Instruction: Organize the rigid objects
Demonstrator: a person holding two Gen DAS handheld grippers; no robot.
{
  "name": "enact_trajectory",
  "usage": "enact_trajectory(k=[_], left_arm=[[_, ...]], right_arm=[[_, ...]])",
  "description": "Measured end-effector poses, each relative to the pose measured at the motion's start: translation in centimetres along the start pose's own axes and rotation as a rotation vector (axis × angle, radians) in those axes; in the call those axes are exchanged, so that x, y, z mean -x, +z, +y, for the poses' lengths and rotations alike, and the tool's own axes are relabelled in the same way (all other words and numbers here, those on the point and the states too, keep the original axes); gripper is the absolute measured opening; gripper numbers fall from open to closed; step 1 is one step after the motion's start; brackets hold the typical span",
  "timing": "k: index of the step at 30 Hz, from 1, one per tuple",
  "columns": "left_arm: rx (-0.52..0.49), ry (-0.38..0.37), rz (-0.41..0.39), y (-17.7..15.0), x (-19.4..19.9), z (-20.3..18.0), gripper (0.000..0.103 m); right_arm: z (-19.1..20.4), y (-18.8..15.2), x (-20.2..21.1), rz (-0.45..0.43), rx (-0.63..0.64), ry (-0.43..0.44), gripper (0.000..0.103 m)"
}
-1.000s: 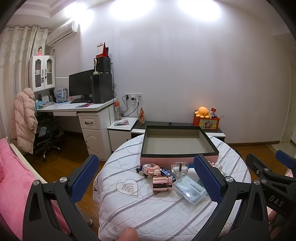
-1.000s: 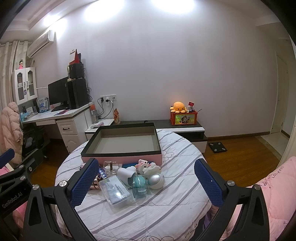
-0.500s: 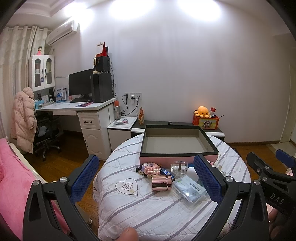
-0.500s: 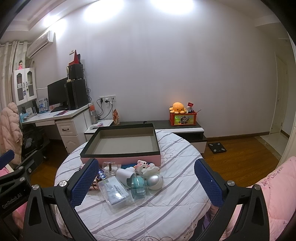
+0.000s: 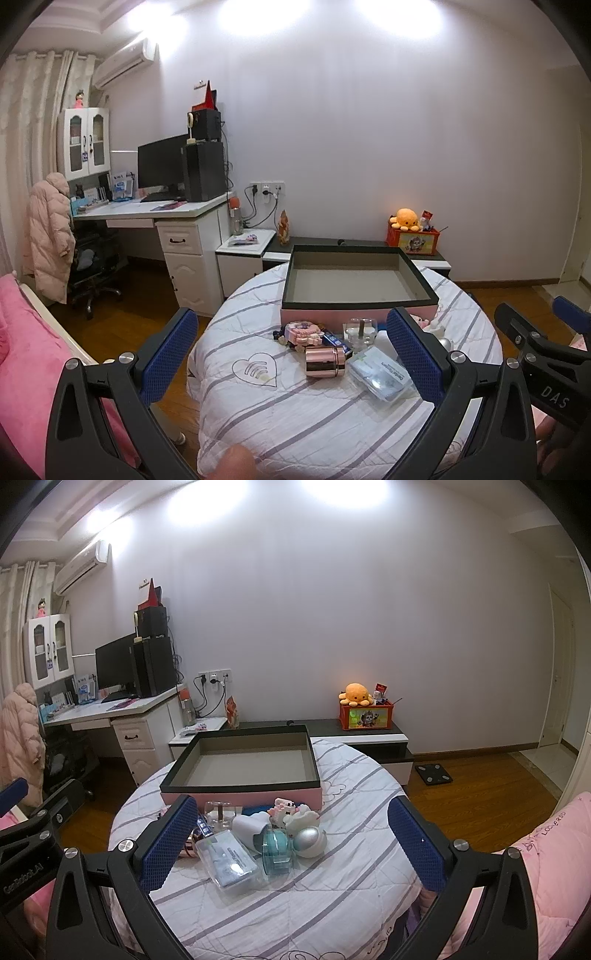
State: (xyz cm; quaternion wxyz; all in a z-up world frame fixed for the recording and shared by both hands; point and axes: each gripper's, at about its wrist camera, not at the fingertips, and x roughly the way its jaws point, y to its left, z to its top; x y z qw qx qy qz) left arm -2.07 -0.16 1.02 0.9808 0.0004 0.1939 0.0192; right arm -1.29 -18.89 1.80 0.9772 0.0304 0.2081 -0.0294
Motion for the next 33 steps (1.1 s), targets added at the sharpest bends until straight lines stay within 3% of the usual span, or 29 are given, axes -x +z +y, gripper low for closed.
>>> enact_trajectory(k=[11,33], left_arm=[[0.008,-0.010,0.032,-0.3,-0.9,0.4,0.103],[0.018,-0.037,0.378,-6.4,-12.7,0.1,0.103]], right_arm=[[0.0,-0.5,-0.8,0.021,0.009,-0.006,0.103],[-3.0,-5.6,-11.9,0.306,0.000,0.022,0.103]])
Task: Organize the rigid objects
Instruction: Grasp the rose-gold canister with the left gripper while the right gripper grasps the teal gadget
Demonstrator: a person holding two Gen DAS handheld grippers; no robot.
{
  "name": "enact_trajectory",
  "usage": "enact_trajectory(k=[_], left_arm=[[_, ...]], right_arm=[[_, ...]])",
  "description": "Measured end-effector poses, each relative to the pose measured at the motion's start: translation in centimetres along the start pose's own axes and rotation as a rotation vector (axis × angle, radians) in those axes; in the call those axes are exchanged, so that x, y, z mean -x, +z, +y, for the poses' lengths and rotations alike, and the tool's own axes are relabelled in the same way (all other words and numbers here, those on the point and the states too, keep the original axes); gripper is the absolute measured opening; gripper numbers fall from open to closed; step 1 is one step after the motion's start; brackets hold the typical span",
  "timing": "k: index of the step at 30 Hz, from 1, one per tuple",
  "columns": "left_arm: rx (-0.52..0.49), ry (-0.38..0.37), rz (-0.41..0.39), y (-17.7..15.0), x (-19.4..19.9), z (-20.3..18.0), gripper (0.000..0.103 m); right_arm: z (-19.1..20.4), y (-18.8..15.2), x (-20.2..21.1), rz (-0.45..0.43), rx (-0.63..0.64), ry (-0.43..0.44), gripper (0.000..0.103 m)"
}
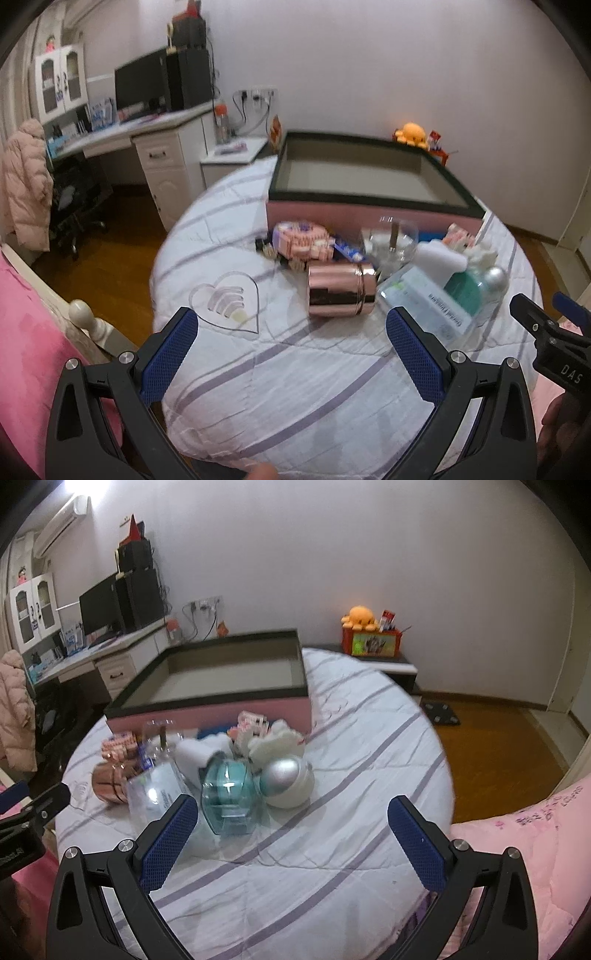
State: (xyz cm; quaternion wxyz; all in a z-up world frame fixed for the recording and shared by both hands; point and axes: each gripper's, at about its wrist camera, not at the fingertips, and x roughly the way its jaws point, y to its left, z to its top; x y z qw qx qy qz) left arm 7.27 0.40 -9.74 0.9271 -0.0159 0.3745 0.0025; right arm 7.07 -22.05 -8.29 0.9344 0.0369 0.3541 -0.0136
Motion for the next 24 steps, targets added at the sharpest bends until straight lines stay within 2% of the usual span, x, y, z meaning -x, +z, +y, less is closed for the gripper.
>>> enact_trajectory(k=[8,14,20,24], left_arm=[[0.005,-0.023,0.061,0.5,-3.6,-0.5,0.103],[0.014,-0.028,0.079,1.0,-5.3,-1.2,0.103],[0.038,-0.034,0.069,1.4,-6.2,-0.8,0.103],[0.035,-0.030,0.085,1.2,-7.2,-0.7,0.103]], right_arm=[[0.7,-0.2,-3.4,0.047,0.021,0.046,0.103],[0.7,0.1,-4.7,0.060,-0.014,0.111,0.103],[1.5,0.1,-4.6,0.063,-0.006,0.169,0.092],[1.8,0.1,-4.8,0.062,-0.004,0.155,0.089]])
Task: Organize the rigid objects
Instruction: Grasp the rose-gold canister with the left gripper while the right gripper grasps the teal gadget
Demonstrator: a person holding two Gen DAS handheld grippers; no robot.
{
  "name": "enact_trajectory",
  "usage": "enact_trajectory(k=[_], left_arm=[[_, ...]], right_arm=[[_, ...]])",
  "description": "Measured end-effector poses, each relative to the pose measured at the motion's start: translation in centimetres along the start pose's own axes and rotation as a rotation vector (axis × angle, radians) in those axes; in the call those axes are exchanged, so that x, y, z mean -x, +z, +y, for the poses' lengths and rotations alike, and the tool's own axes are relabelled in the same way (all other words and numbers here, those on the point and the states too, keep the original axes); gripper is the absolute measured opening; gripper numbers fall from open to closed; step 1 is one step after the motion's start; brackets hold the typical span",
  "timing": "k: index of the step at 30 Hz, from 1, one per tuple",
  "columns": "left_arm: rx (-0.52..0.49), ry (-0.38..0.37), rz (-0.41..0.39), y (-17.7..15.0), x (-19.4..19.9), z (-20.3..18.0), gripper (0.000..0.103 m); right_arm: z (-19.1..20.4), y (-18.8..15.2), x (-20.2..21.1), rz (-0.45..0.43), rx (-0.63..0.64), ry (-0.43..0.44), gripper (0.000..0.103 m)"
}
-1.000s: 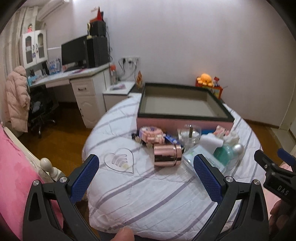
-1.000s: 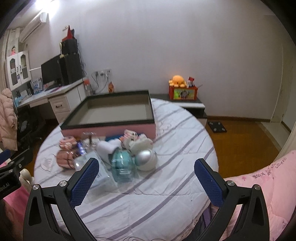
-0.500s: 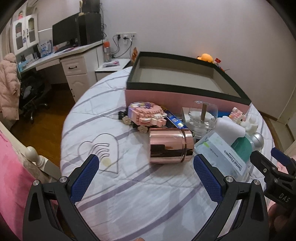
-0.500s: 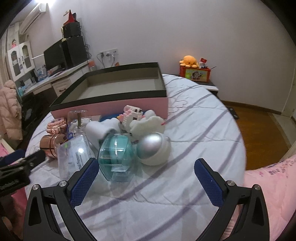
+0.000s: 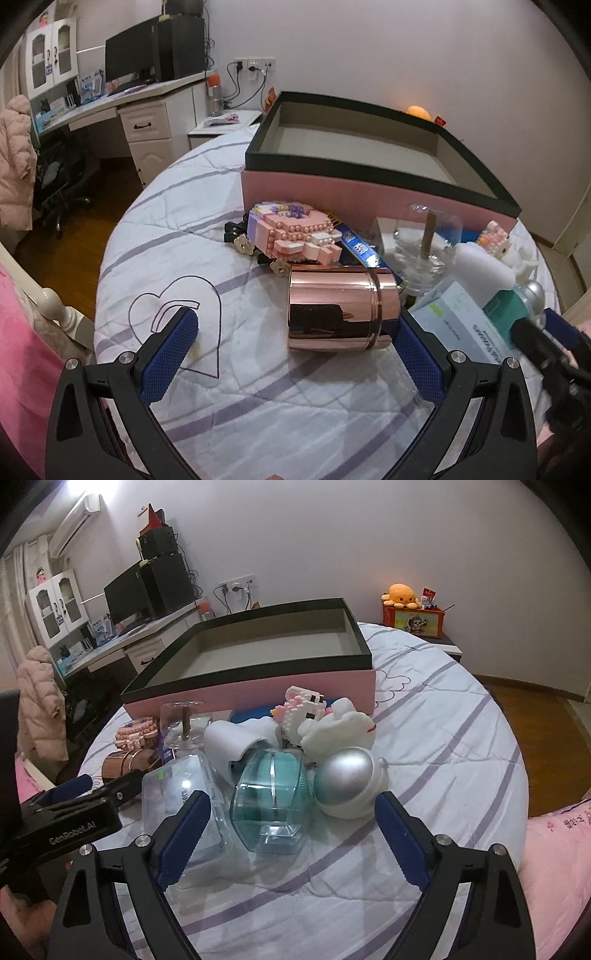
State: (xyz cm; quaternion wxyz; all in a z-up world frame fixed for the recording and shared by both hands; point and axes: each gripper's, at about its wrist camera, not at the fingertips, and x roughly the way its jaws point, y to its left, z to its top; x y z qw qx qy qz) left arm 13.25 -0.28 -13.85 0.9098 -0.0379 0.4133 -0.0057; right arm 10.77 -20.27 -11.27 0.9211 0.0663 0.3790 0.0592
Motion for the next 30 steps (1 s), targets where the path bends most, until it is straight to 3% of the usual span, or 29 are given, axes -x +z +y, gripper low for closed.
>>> enact_trajectory(k=[3,5,11,14,21,24,26,27,28,30], left_arm=[[0.018,-0.011,0.002,0.0,-0.3,0.5,0.103],[0.021,-0.014,0.002,0.0,-0.4,0.6,0.103],[0.004,-0.007,0.004,0.1,-0.5,0.4,0.102],[0.004,-0.003,0.005,0.1,-0.7,0.4,0.102],[-0.003,0.003,0.011,0.4,-1.2,0.4,0.101],[-0.016,0.001,0.017,0.3,-1.5,0.2,0.091],[-0.033,-0.006,0.018,0.2,-1.5,-0.1,0.075],[-0.040,-0.016,0.013,0.2,-1.5,-0.2,0.059],[-0.042,-0.021,0.012,0.0,-1.4,-0.2,0.054],[-0.038,-0.040,0.009,0.1,-1.3,0.0,0.054]], right_arm=[[-0.4,0.2,0.4,-0.002,-0.022,0.010,0.075],[-0.4,0.2,0.8,-0.002,-0.013,0.019,0.071],[0.0,-0.2,1.5,0.012,-0.017,0.057,0.060],[0.5,-0.5,1.8,0.014,0.000,0.060,0.059],[0.5,0.2,-1.0,0.039,-0.012,0.074,0.047],[0.4,0.2,-2.2,0.050,-0.016,0.064,0.040],[0.1,0.2,-2.3,0.048,-0.018,0.077,0.039],[0.1,0.2,-2.3,0.047,-0.018,0.081,0.039],[0.0,0.1,-2.0,0.043,-0.017,0.086,0.039],[-0.1,0.0,-1.6,0.035,-0.018,0.090,0.039]])
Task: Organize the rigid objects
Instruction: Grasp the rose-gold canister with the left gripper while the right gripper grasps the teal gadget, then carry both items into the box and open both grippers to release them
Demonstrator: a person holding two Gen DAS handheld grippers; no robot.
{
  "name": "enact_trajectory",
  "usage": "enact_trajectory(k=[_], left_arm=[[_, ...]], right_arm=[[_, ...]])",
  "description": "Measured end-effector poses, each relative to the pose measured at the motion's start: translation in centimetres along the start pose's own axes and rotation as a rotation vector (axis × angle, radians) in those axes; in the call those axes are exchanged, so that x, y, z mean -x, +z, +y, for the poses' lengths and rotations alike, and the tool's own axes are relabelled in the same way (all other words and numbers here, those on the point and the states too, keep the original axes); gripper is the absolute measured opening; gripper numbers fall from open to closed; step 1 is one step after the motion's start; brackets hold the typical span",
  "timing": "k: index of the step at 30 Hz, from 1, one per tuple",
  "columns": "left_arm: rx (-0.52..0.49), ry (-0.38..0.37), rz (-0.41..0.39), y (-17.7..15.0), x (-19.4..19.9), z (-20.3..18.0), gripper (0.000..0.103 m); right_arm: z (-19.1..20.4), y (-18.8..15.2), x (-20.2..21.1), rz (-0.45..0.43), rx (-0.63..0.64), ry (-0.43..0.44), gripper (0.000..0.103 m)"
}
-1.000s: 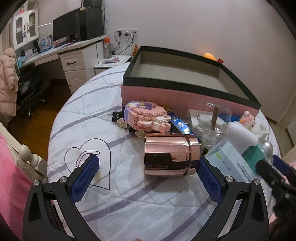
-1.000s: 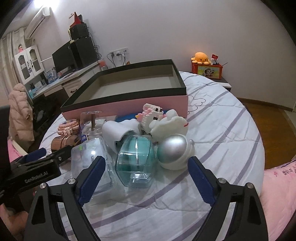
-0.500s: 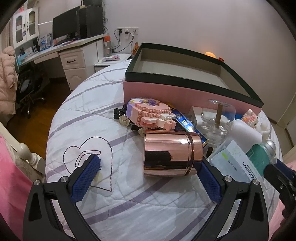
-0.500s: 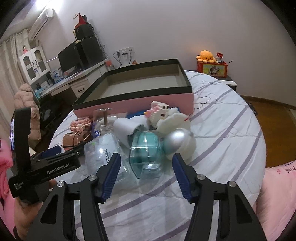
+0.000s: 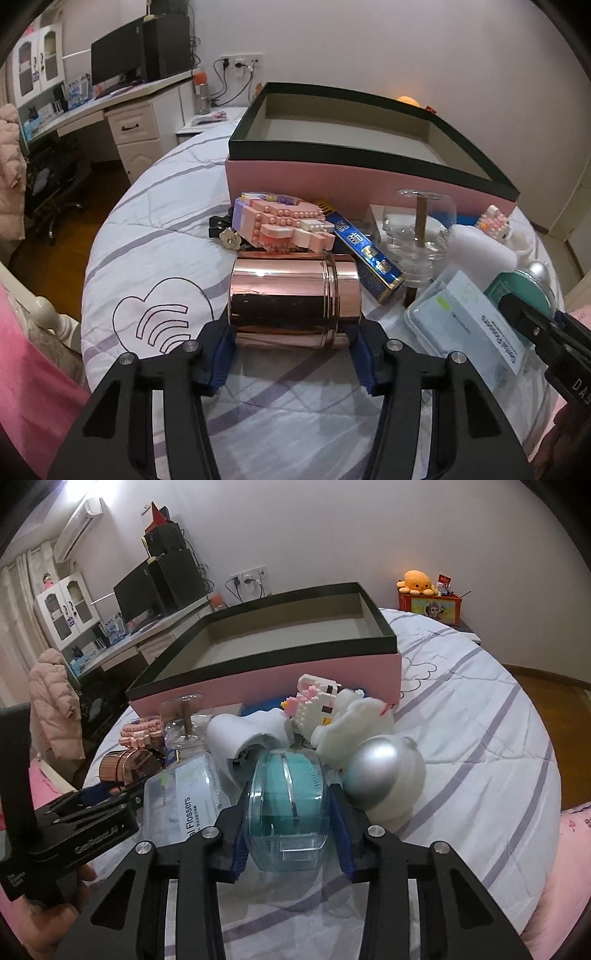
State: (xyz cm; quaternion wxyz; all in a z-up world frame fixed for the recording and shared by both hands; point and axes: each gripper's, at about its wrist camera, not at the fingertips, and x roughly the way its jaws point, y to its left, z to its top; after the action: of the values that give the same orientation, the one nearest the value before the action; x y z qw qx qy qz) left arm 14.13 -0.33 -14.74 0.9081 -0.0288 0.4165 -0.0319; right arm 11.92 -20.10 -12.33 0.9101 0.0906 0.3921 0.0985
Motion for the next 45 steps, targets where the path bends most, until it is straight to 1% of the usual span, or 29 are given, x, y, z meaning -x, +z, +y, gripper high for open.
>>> enact_trajectory(k=[2,4,11,16,20,23,27,29,31,33,35,37,41,44,45], left_arm=[[0.013,-0.027,-0.002,0.0,0.3,0.4,0.054],[0.023,-0.038,-0.006,0.0,0.7,0.9,0.054],[0.017,-0.035,-0.046,0.2,3.0,1.1,0.054],[-0.012,-0.035,-0.099,1.9,5.2,0.6,0.054],[-0.036,-0.030,-0.143,4.5,6.3,0.3,0.054],[-0.058,-0.026,-0.178,7.4,6.8,-0.2,0.054],[-0.062,-0.031,-0.207,12.0,6.0,-0.7,0.054],[-0.066,-0.030,-0.203,13.9,4.9,-1.2,0.054],[-0.070,-0.041,-0.181,16.1,3.1,-1.8,0.054],[-0.075,-0.041,-0.149,17.8,0.9,-2.5,0.054],[-0.070,-0.059,-0.091,19.3,-1.8,-2.9,0.054],[-0.066,-0.077,-0.032,20.3,-4.3,-3.4,0.054],[-0.068,-0.089,0.090,21.3,-8.7,-4.5,0.054],[-0.067,-0.072,0.178,21.7,-11.8,-5.2,0.054],[-0.068,-0.066,0.207,21.7,-12.6,-5.4,0.054]], right_arm=[[0.0,-0.1,0.5,-0.007,0.006,0.002,0.039],[0.0,-0.1,1.0,-0.011,0.010,0.005,0.039],[0.3,0.3,3.3,-0.051,0.019,0.020,0.039],[0.8,2.2,5.2,-0.093,0.042,0.045,0.039],[1.3,4.9,6.0,-0.128,0.082,0.055,0.039],[1.7,7.6,6.0,-0.148,0.114,0.056,0.039],[1.7,11.5,4.6,-0.156,0.130,0.054,0.039],[1.3,13.9,2.9,-0.141,0.125,0.054,0.039],[0.9,15.5,1.2,-0.121,0.121,0.041,0.039],[0.5,17.0,-0.6,-0.088,0.105,0.053,0.039],[0.1,18.6,-3.0,-0.048,0.101,0.040,0.039],[-0.3,19.9,-5.3,-0.005,0.083,0.050,0.039],[-0.8,21.5,-9.8,0.090,0.071,0.038,0.039],[-1.4,22.1,-13.6,0.185,0.045,0.035,0.039],[-1.5,22.1,-14.3,0.199,0.041,0.031,0.039]])
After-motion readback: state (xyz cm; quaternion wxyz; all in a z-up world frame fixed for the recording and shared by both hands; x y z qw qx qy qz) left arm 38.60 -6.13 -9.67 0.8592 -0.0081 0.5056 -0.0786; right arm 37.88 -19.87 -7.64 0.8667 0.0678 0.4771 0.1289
